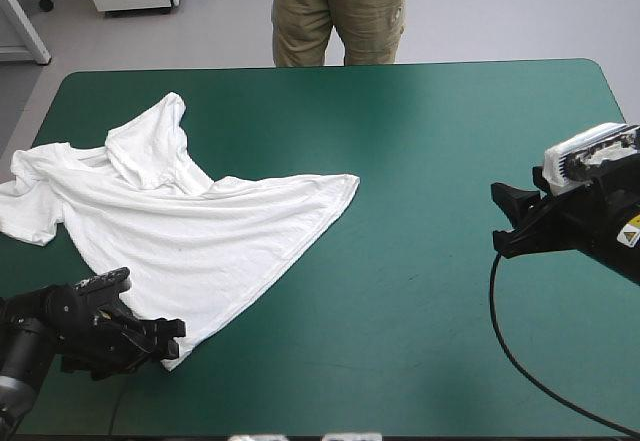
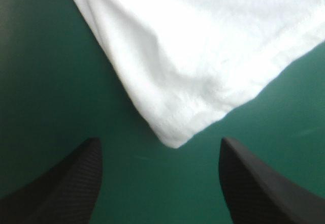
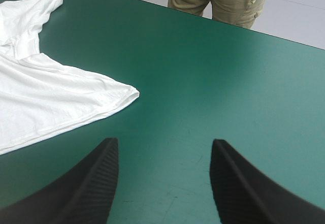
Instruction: Fold the cloth
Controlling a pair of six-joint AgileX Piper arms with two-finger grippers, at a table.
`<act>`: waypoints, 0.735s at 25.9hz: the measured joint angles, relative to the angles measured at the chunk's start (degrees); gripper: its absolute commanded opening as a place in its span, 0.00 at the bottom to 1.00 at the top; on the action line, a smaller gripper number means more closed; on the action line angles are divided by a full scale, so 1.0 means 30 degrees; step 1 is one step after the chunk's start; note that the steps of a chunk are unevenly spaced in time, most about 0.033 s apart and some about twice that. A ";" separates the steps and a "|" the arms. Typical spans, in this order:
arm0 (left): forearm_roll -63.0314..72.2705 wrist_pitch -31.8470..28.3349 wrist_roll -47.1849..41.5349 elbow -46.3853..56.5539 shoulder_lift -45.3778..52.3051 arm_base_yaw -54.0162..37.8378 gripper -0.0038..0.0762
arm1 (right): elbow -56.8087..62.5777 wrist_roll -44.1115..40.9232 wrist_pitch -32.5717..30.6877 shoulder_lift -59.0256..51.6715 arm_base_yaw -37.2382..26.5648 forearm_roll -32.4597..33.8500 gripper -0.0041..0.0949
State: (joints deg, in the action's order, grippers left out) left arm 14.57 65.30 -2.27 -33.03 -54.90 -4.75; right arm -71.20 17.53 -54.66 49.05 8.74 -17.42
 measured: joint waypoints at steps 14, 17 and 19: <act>0.0292 -0.2084 0.1107 0.0456 -0.3483 0.0000 0.48 | 0.0000 0.0000 0.0000 0.0000 0.0000 -0.0018 0.56; 0.0253 -0.2281 0.1326 0.0773 -0.3390 0.0000 0.43 | 0.0000 0.0000 0.0021 0.0000 0.0000 -0.0018 0.56; 0.0191 -0.2422 0.1478 0.0923 -0.3289 0.0000 0.38 | 0.0000 0.0000 0.0021 0.0000 0.0000 -0.0018 0.56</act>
State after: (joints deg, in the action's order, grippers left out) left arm 15.14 58.04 2.16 -30.26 -64.76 -4.75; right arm -71.20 17.53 -54.60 49.05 8.74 -17.47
